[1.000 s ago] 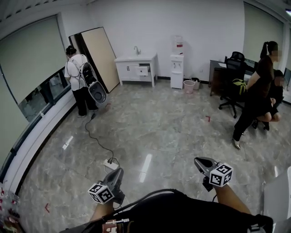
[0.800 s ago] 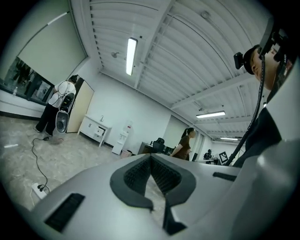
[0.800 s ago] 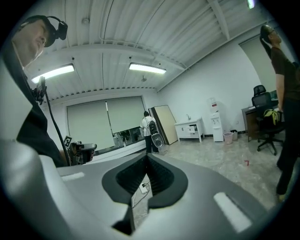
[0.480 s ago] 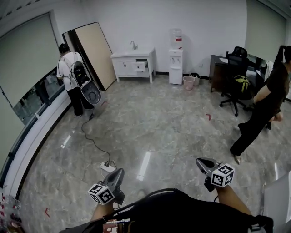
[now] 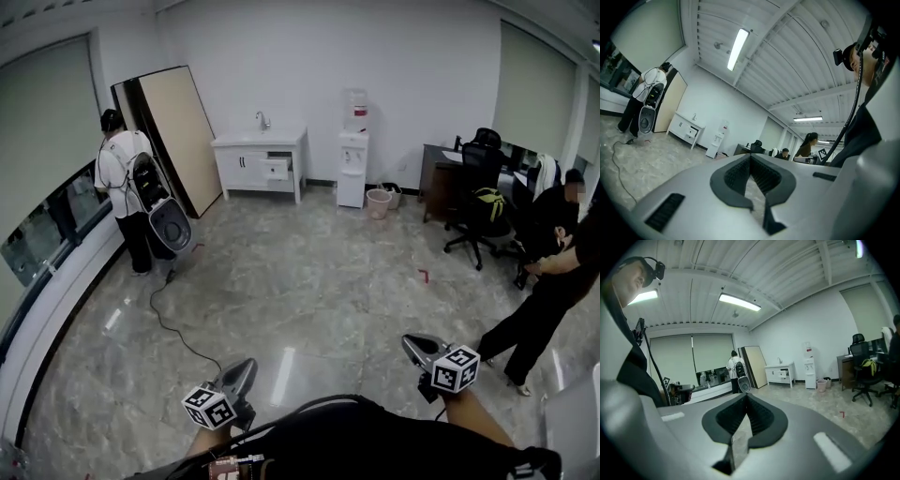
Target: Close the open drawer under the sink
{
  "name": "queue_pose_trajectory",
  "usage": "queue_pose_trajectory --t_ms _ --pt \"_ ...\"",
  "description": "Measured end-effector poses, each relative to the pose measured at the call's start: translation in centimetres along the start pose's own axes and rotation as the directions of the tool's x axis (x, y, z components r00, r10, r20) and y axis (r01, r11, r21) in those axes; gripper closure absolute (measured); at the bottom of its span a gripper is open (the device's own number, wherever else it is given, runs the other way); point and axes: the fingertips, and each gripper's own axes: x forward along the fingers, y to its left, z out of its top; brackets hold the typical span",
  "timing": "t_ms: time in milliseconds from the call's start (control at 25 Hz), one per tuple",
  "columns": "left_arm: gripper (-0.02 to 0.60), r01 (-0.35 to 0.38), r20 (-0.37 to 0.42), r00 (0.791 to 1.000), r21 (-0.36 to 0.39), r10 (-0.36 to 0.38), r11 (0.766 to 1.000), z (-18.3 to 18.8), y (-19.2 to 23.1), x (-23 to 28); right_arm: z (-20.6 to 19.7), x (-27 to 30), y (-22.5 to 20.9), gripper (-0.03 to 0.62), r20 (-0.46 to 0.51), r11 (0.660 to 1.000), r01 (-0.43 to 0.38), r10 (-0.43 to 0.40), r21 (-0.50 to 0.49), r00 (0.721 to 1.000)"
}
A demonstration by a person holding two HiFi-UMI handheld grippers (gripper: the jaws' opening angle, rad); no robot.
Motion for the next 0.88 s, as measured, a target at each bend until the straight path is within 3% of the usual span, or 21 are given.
queue_pose_trajectory --t_ms 200,400,640,880 --pt "0.589 -0.002 -0.007 1.000 0.014 0.002 1.000 3.9 7.6 1.7 2.6 8.1 0.3 0.592 0.002 1.000 0.002 -0.002 -0.024 1.000" --pt "0.589 -0.018 -0.015 1.000 -0.011 0.018 1.000 4.9 11.8 3.9 2.7 13.3 -1.5 0.592 -0.049 1.000 -0.009 0.009 0.002 0.999" --pt "0.589 -0.099 -0.031 0.995 -0.029 0.098 0.995 4.7 15.7 7.5 3.5 19.4 -6.8 0.592 -0.058 0.998 -0.058 0.059 0.022 0.997" --pt "0.589 -0.179 0.037 0.983 -0.019 0.179 0.984 7.1 17.2 16.1 6.4 24.9 -15.9 0.592 -0.065 0.990 -0.141 0.141 0.008 0.988"
